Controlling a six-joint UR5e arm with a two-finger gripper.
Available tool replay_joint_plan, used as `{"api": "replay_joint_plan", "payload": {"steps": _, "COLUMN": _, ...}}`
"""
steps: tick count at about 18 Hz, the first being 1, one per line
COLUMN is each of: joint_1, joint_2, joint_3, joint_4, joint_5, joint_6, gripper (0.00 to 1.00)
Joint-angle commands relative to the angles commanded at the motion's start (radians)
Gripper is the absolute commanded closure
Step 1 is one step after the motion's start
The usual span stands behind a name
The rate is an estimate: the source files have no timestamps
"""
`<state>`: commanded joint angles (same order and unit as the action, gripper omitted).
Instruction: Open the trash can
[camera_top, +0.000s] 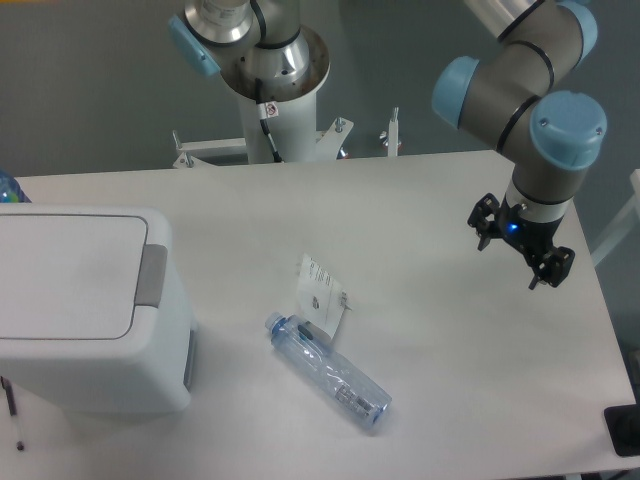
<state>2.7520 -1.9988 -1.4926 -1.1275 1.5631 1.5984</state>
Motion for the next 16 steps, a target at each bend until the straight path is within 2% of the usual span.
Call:
{"api": "replay_joint_plan", "payload": {"steps": 12, "joint_1": -0.009, "joint_2": -0.005, "joint_3": 0.003, "joint_4": 0.002, "joint_5": -0.006, "joint_6": -0.020, "gripper": 0.00}}
{"api": "replay_joint_plan", "payload": {"steps": 14, "joint_1": -0.005, "joint_2": -0.008, "joint_3": 0.005, "joint_4": 0.002, "joint_5": -0.052, "joint_6": -0.040, "gripper": 0.00}}
{"api": "replay_joint_plan", "payload": {"steps": 16, "joint_1": -0.002, "joint_2": -0.008, "joint_3": 0.002, "joint_4": 0.002, "joint_5": -0.113, "joint_6": -0.121, "gripper": 0.00}}
